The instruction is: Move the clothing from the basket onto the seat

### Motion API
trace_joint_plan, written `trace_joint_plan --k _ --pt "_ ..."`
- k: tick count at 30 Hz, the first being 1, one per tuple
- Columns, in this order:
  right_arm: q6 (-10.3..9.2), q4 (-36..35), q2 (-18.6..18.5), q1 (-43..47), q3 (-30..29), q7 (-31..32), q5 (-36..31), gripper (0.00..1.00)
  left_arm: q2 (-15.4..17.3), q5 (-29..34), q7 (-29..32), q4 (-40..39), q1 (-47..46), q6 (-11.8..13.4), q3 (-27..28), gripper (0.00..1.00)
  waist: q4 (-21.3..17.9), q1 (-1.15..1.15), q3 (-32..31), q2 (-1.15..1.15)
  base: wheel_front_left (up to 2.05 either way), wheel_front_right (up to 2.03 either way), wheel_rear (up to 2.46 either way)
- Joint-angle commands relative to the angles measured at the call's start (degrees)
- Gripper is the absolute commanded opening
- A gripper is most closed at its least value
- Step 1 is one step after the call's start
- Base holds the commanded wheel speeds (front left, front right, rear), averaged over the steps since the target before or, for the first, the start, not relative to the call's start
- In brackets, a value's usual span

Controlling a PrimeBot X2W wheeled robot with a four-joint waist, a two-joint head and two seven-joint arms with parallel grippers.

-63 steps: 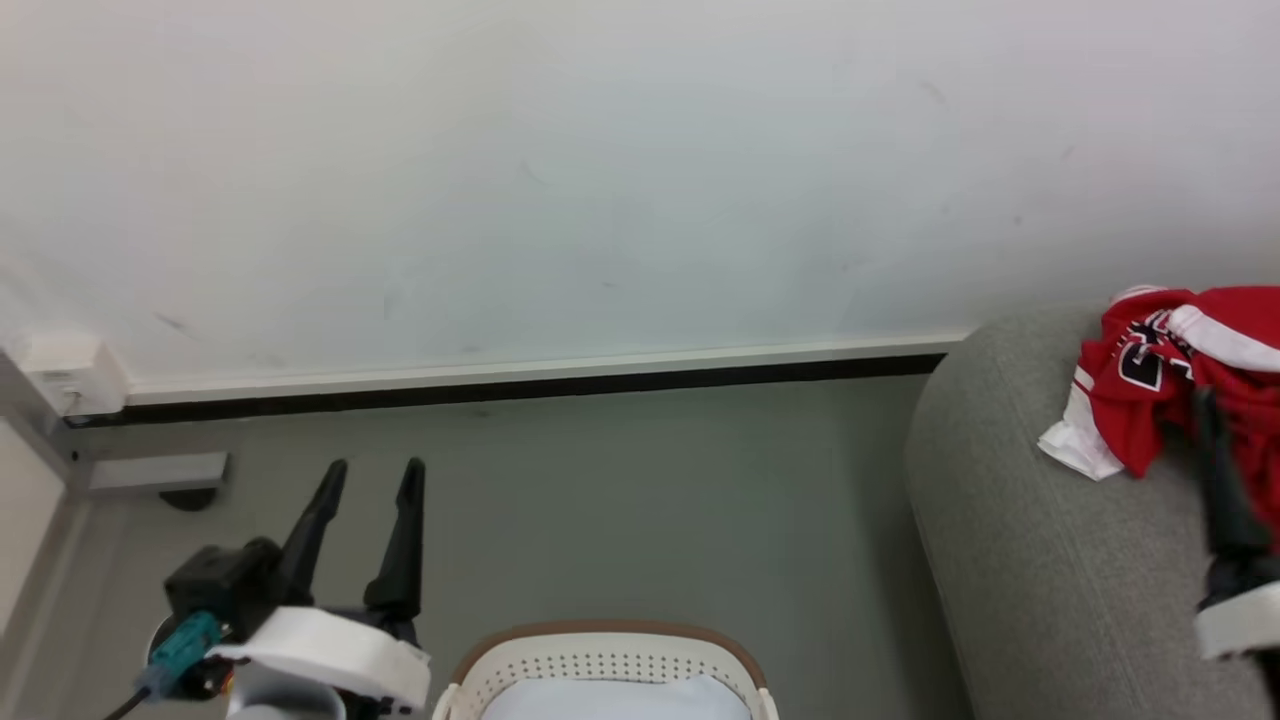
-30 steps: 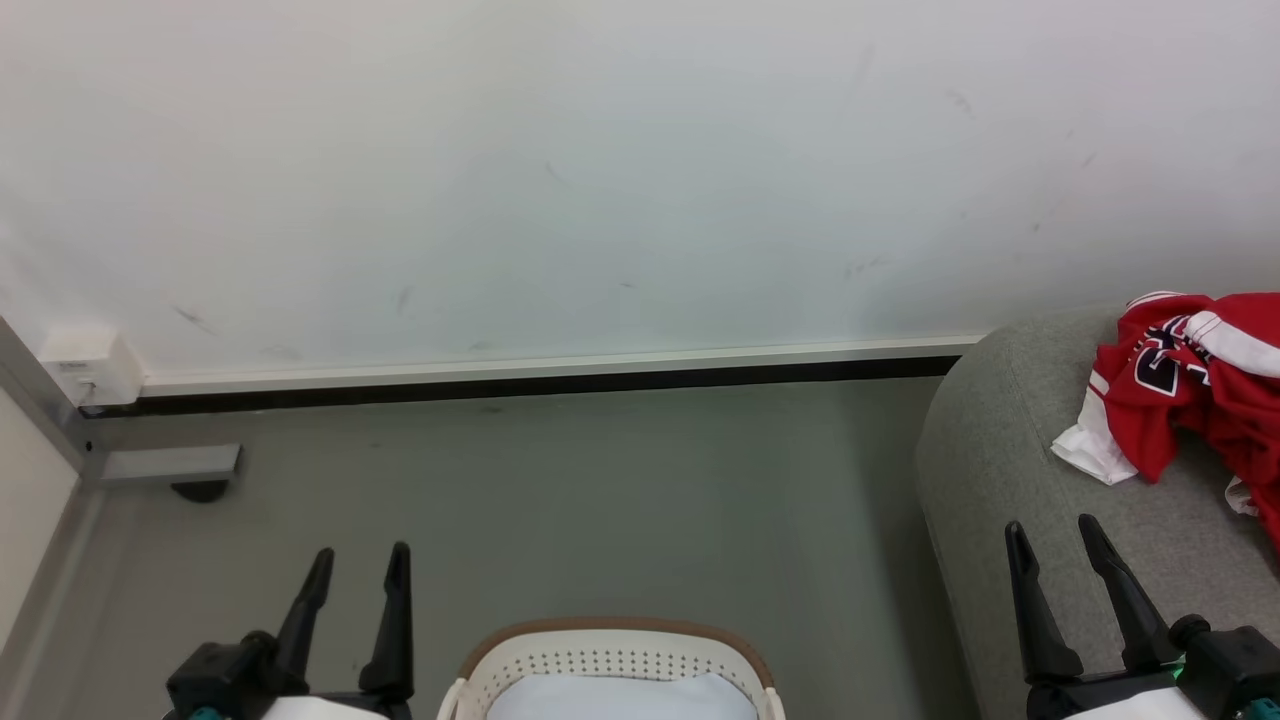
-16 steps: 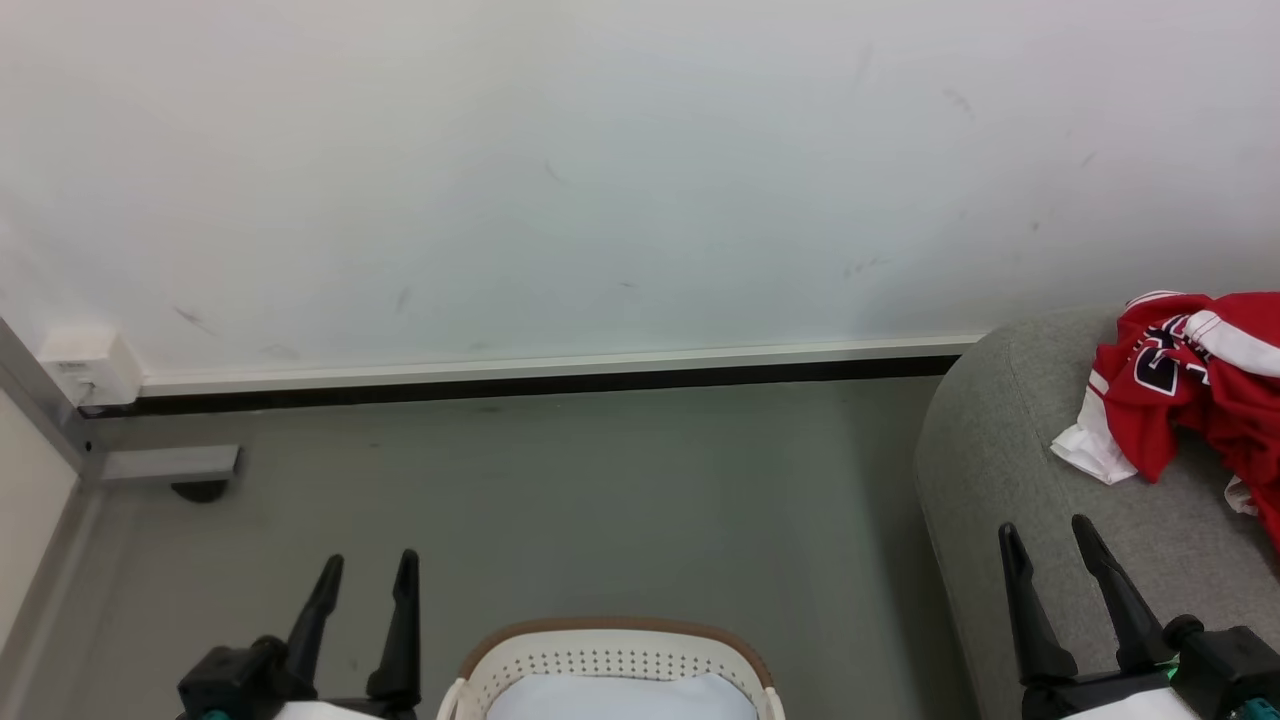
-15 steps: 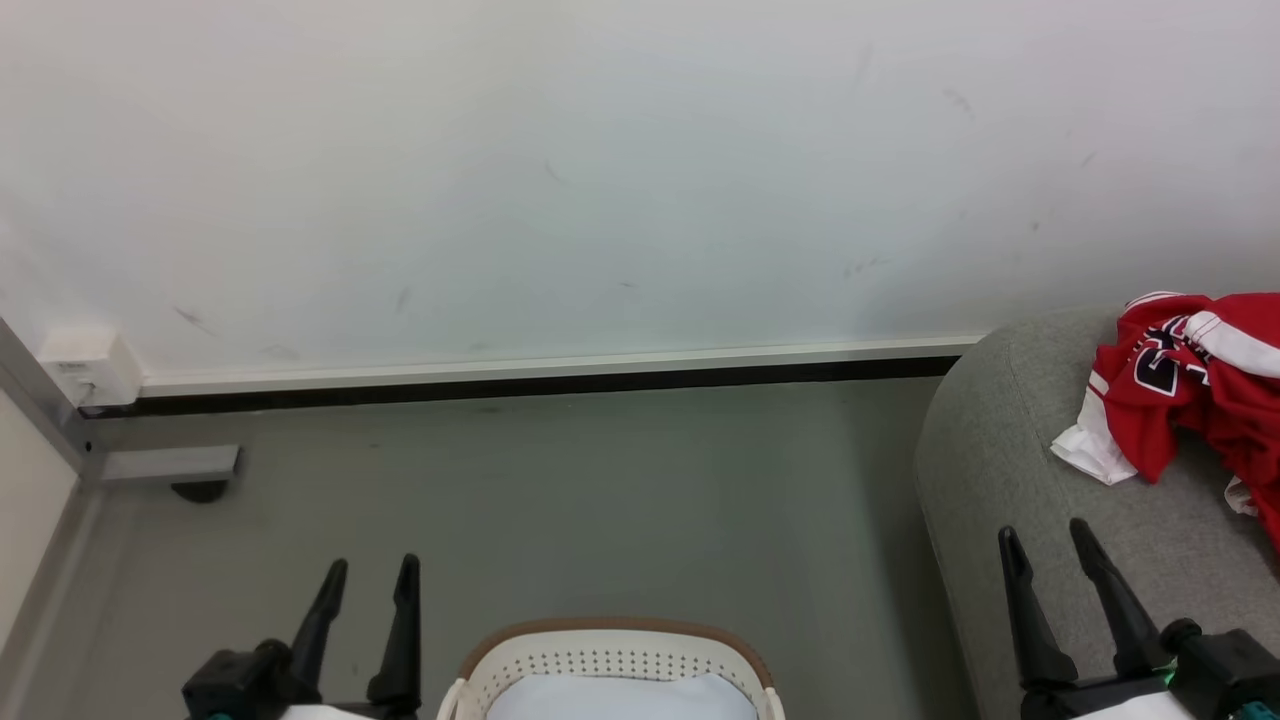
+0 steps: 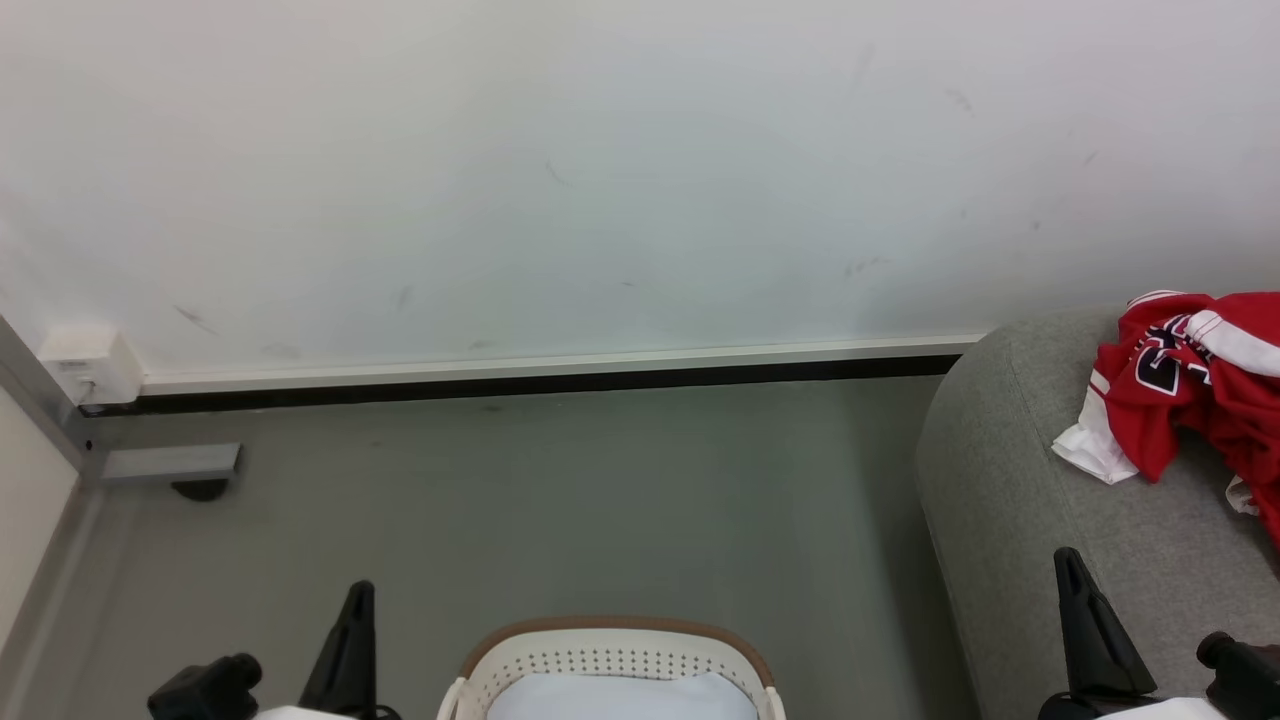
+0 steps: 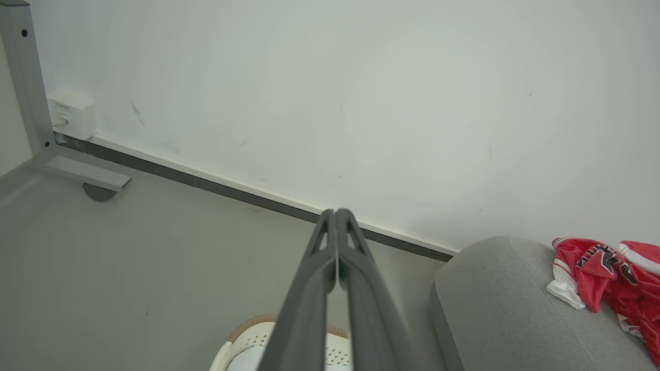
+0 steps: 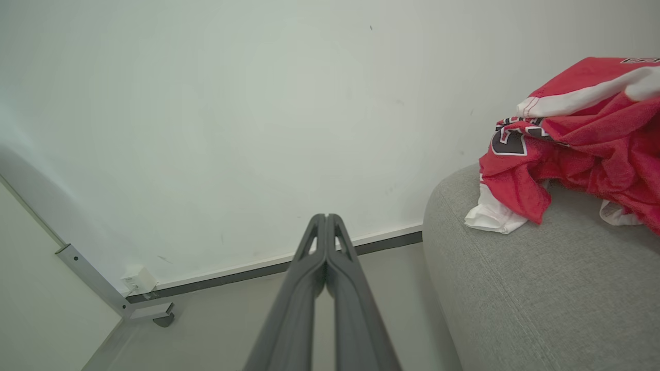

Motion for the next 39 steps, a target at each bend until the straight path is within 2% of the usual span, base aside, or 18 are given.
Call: trace_joint_plan --k 1,18,39 --pt "-0.01 -0.8 0.0 -1.5 -0.8 0.6 2.5 0.00 0.1 -2.6 0.6 -0.7 -1.5 -0.3 0.8 0.00 0.0 0.00 0.0 0.00 0.00 0.00 0.00" --pt "-0.03 -0.3 0.6 -2.2 -3.3 4.4 16.2 0.00 -0.9 -16.4 4.6 -0.3 -2.5 -1.5 3.5 0.00 0.1 0.00 0.1 0.00 0.00 0.00 0.00" --pt "-0.05 0.2 1.3 -2.9 -6.0 8.4 29.8 0.00 -1.9 -30.2 8.8 0.2 -3.5 -2.8 6.3 0.00 0.3 0.00 0.3 0.00 0.00 0.00 0.00"
